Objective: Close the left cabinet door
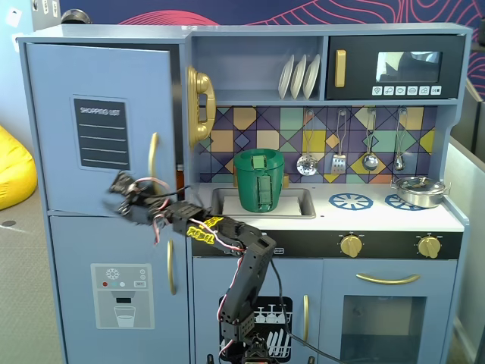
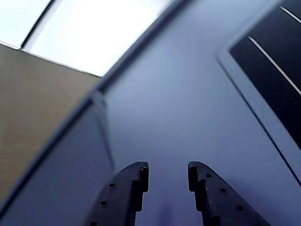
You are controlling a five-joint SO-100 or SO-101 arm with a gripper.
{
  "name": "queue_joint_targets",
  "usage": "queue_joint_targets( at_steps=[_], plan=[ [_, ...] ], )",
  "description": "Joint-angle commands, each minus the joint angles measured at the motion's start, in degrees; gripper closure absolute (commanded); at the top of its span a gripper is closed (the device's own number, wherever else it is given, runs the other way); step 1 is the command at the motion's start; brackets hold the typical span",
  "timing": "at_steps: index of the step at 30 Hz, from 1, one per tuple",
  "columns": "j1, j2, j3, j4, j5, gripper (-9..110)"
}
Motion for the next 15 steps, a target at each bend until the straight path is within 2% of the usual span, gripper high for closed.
queue_joint_targets(
  at_steps=[1, 4, 9, 11, 15],
  plan=[
    [5.1, 4.2, 0.2, -2.7, -1.0, 101],
    [4.9, 6.7, 3.0, -2.4, -0.4, 101],
    [2.9, 18.0, 11.3, 6.7, 3.3, 101],
    [5.2, 23.2, 14.4, 10.5, 6.2, 101],
    [15.8, 34.1, 18.7, 27.9, 15.9, 101]
  ],
)
